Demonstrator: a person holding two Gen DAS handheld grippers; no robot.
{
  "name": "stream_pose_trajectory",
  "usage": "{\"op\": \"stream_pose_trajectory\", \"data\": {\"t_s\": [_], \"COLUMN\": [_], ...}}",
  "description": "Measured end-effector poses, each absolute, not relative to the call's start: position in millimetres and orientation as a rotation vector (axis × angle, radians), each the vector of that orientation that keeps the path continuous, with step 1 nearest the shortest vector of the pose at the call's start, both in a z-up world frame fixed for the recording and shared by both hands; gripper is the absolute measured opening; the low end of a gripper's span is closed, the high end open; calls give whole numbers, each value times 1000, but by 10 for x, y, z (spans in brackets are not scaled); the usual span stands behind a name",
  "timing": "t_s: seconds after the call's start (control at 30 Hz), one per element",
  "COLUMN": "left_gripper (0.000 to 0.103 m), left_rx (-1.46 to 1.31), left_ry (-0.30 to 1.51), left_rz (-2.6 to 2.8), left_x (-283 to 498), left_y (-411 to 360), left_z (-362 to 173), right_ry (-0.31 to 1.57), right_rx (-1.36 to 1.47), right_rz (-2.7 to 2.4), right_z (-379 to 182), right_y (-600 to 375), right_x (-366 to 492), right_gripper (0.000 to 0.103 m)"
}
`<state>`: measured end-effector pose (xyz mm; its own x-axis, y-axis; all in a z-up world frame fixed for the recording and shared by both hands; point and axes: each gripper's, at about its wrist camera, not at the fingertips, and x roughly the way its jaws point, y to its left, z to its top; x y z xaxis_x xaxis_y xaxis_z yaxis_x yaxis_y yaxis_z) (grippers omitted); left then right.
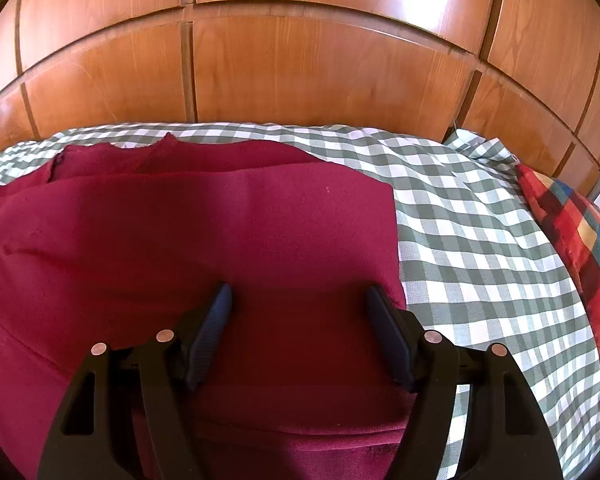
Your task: Fold small clothes
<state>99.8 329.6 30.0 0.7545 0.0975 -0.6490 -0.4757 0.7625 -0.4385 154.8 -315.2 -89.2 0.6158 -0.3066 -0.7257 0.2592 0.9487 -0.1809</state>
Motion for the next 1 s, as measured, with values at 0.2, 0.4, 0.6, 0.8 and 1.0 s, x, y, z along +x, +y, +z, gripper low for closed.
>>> {"op": "stream_pose_trajectory", "data": {"t_s": [0.2, 0.4, 0.6, 0.8, 1.0], "left_gripper": [6, 6, 6, 19, 32], "left_rx": [-499, -378, -243, -225, -264], "left_ry": [587, 660, 806, 908, 885], "left_rz": [52, -211, -353, -362, -328], "left_x": [1142, 1316, 1428, 1361, 1070], "left_y": [2169, 843, -234, -483, -147], "left_z": [776, 704, 278, -87, -108], "right_ry": [846, 846, 844, 843, 872], "right_rx": [-61, -53, -34, -26, -22], "right_rz": [-325, -321, -313, -309, -298], "right_z": [-892, -888, -886, -884, -784], "right_y": [-3149, -3159, -3177, -3187, -3188], "right_x": [1545, 1545, 1544, 1540, 1579], "right_gripper": [69, 69, 69, 69, 69]}}
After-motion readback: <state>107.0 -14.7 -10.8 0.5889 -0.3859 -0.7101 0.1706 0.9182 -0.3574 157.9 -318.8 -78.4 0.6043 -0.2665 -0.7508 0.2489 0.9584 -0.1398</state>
